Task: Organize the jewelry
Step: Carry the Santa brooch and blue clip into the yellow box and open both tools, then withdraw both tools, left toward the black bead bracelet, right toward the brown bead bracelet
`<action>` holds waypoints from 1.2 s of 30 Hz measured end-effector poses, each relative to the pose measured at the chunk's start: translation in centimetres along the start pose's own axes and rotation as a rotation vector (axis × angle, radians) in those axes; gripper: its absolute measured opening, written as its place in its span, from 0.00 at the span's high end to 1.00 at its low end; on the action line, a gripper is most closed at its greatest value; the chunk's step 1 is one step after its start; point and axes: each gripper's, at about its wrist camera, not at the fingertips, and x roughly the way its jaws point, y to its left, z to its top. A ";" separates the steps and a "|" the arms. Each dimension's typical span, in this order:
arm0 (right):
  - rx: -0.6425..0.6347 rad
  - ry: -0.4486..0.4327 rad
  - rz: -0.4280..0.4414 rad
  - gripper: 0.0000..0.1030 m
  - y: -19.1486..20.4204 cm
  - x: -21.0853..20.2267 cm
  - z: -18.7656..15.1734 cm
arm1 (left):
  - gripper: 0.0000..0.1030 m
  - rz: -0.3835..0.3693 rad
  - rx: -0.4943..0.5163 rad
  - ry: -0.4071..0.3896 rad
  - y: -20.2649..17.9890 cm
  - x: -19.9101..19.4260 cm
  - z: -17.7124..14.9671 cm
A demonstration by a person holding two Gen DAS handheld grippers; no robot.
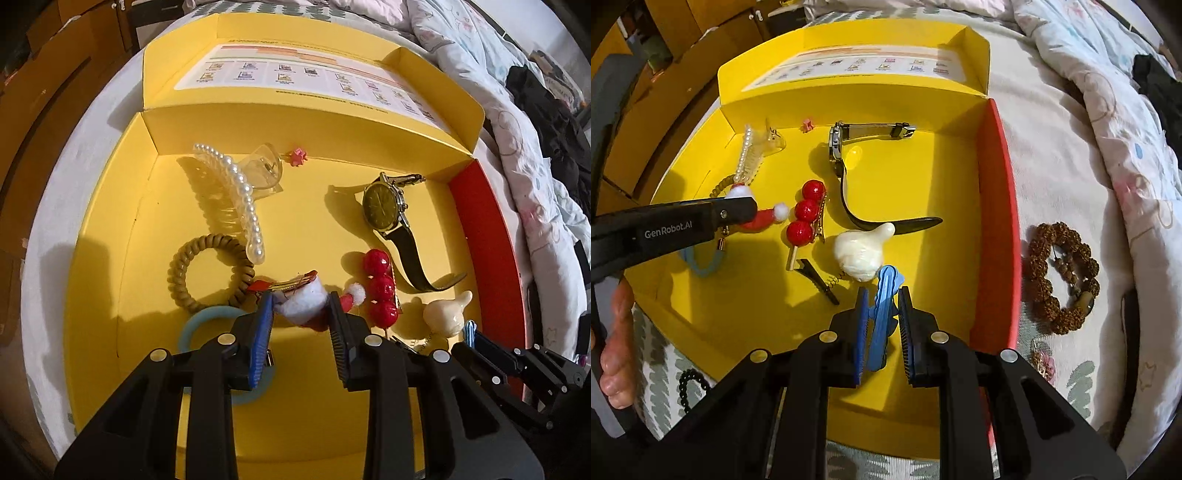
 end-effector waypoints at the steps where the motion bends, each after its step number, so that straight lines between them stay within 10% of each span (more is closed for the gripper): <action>1: -0.002 -0.004 -0.004 0.83 0.0 0.1 0.0 | 0.70 0.003 0.000 -0.002 0.1 0.0 0.0; 12: 0.015 -0.009 0.011 0.79 -0.3 0.3 0.5 | 0.53 0.009 -0.009 -0.030 0.1 -0.5 0.1; 21: 0.055 -0.093 0.016 0.53 -1.2 -3.1 0.3 | 0.47 -0.018 -0.028 -0.060 0.7 -2.0 -0.1; 36: 0.078 -0.160 0.044 0.53 -1.9 -6.4 -1.9 | 0.43 0.002 -0.016 -0.169 0.5 -6.3 -1.9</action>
